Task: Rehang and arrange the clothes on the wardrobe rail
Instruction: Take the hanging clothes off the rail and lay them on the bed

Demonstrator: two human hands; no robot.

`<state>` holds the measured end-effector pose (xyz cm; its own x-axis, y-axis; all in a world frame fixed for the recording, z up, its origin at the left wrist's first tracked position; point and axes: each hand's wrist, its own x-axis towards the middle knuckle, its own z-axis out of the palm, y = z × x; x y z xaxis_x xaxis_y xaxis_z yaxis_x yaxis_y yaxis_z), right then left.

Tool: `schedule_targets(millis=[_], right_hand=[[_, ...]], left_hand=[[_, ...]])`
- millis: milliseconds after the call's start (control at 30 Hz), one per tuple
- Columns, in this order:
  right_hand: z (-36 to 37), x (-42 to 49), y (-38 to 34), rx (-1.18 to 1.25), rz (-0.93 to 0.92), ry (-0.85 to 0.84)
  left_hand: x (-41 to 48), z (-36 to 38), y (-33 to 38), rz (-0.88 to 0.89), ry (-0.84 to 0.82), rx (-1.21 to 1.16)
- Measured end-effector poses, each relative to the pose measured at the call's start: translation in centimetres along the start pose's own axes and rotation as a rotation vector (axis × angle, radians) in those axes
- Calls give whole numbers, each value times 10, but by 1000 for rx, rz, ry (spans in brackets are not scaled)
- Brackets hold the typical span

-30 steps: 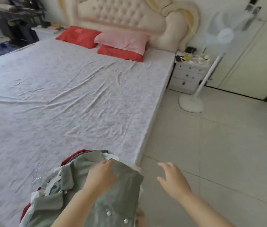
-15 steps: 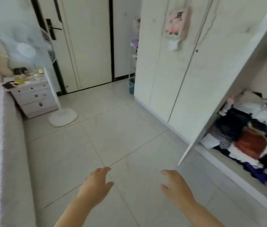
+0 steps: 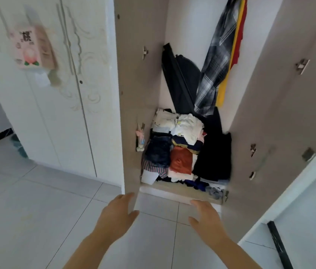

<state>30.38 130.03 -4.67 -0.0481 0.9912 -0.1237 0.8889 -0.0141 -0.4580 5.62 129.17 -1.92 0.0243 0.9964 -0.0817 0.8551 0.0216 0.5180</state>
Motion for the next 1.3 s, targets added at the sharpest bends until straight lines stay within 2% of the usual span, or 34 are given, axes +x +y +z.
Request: schedule_targets(millis=[300,533,800,1067,1300], right_hand=[[-75,126,8,69,120,237],[-138,224,0,120,95,414],[-226,366,7,92,-84,544],[-355,494,-21,32,-408,671],[-460,593,-59,14,-564,859]], left_hand=[[195,-17,71,314,-54,-47],[316,-51,136,468,-3,-73],[448,-77,218,508,125,-173],[565,-141,300,505,436,-281],[652,-203,360,596,627,-456]])
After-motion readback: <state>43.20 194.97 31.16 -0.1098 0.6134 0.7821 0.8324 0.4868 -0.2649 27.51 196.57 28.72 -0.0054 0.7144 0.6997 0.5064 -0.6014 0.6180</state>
